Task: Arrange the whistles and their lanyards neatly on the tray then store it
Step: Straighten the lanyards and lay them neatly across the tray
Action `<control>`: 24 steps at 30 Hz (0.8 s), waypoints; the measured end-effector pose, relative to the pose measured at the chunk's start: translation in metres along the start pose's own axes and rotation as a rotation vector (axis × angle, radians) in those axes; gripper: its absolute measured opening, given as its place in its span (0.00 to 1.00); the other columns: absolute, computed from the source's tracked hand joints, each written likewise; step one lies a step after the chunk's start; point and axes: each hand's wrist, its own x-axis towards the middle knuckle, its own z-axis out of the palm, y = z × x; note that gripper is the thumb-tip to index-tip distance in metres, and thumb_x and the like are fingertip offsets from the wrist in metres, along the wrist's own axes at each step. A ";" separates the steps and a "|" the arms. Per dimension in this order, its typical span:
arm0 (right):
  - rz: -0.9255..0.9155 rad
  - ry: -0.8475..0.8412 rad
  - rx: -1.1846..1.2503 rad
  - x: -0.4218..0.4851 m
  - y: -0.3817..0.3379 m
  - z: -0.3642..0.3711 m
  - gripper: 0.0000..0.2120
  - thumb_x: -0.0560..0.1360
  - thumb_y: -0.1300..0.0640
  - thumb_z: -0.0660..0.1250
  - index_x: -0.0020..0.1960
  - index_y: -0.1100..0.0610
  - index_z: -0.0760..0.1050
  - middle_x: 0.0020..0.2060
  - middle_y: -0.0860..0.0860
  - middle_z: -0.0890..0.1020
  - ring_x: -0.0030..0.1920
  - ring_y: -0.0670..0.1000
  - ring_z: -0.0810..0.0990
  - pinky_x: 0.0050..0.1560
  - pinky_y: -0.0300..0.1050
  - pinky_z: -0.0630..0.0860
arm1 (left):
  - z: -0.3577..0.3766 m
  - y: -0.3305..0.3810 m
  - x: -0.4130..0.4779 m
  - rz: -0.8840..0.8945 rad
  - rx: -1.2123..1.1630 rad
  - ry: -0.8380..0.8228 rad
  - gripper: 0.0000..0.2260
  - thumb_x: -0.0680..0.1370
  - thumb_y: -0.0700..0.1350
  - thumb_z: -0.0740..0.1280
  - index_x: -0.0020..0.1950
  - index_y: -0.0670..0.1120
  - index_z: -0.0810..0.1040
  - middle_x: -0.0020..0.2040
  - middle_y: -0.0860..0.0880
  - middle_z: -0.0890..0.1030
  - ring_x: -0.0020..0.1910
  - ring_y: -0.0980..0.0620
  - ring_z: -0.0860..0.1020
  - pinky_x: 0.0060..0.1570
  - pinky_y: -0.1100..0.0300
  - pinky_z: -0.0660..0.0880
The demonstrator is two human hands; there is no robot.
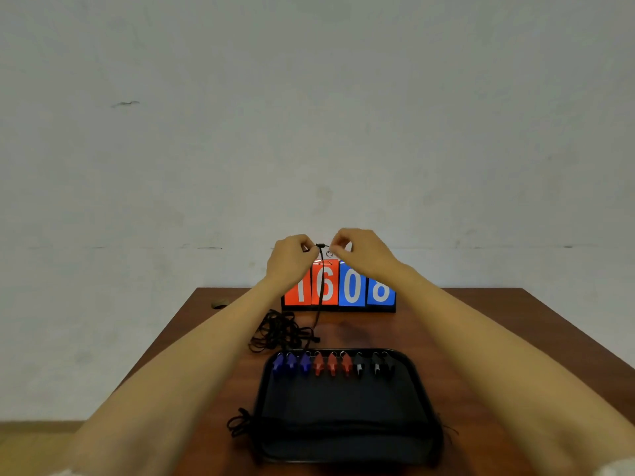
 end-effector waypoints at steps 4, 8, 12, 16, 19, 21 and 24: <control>0.042 -0.078 0.000 -0.007 -0.002 0.002 0.13 0.78 0.50 0.63 0.57 0.57 0.77 0.53 0.51 0.81 0.50 0.51 0.79 0.52 0.46 0.76 | 0.000 0.008 -0.003 0.035 0.006 -0.020 0.08 0.77 0.45 0.64 0.46 0.43 0.80 0.33 0.51 0.76 0.33 0.53 0.73 0.34 0.62 0.70; 0.043 -0.030 0.005 -0.008 -0.001 -0.009 0.13 0.81 0.55 0.56 0.56 0.57 0.78 0.48 0.54 0.83 0.42 0.49 0.78 0.43 0.42 0.74 | -0.001 0.015 -0.012 0.055 -0.019 -0.138 0.12 0.80 0.49 0.61 0.62 0.46 0.72 0.30 0.53 0.70 0.28 0.55 0.69 0.29 0.64 0.65; -0.051 0.017 -0.208 -0.012 -0.003 -0.022 0.14 0.82 0.53 0.53 0.57 0.55 0.75 0.48 0.52 0.82 0.43 0.51 0.78 0.41 0.43 0.73 | 0.001 0.025 -0.021 0.017 -0.231 -0.353 0.12 0.82 0.51 0.57 0.56 0.47 0.76 0.31 0.52 0.69 0.28 0.57 0.66 0.29 0.67 0.63; -0.039 0.117 -0.425 -0.016 0.006 -0.034 0.12 0.82 0.55 0.53 0.57 0.54 0.74 0.49 0.53 0.81 0.42 0.54 0.77 0.38 0.45 0.67 | 0.009 0.027 -0.024 0.003 -0.212 -0.327 0.13 0.82 0.50 0.55 0.45 0.45 0.75 0.32 0.51 0.73 0.31 0.52 0.71 0.29 0.62 0.67; 0.068 0.146 -0.485 -0.023 0.025 -0.045 0.11 0.80 0.60 0.54 0.55 0.56 0.74 0.48 0.54 0.80 0.38 0.55 0.74 0.37 0.45 0.65 | 0.010 0.014 -0.033 0.088 0.153 -0.375 0.13 0.83 0.50 0.52 0.48 0.44 0.70 0.45 0.44 0.80 0.43 0.44 0.78 0.42 0.51 0.75; 0.128 0.155 -0.513 -0.032 0.043 -0.050 0.11 0.79 0.63 0.54 0.53 0.58 0.74 0.47 0.55 0.80 0.38 0.56 0.75 0.37 0.45 0.66 | 0.007 -0.002 -0.041 0.146 0.425 -0.373 0.11 0.83 0.50 0.51 0.51 0.45 0.68 0.46 0.45 0.79 0.44 0.44 0.77 0.43 0.51 0.73; 0.182 0.140 -0.538 -0.050 0.069 -0.051 0.10 0.78 0.64 0.55 0.53 0.59 0.74 0.47 0.57 0.80 0.40 0.59 0.79 0.37 0.45 0.69 | 0.000 -0.028 -0.054 0.125 0.575 -0.351 0.11 0.83 0.50 0.51 0.50 0.45 0.67 0.42 0.48 0.76 0.40 0.46 0.74 0.39 0.55 0.69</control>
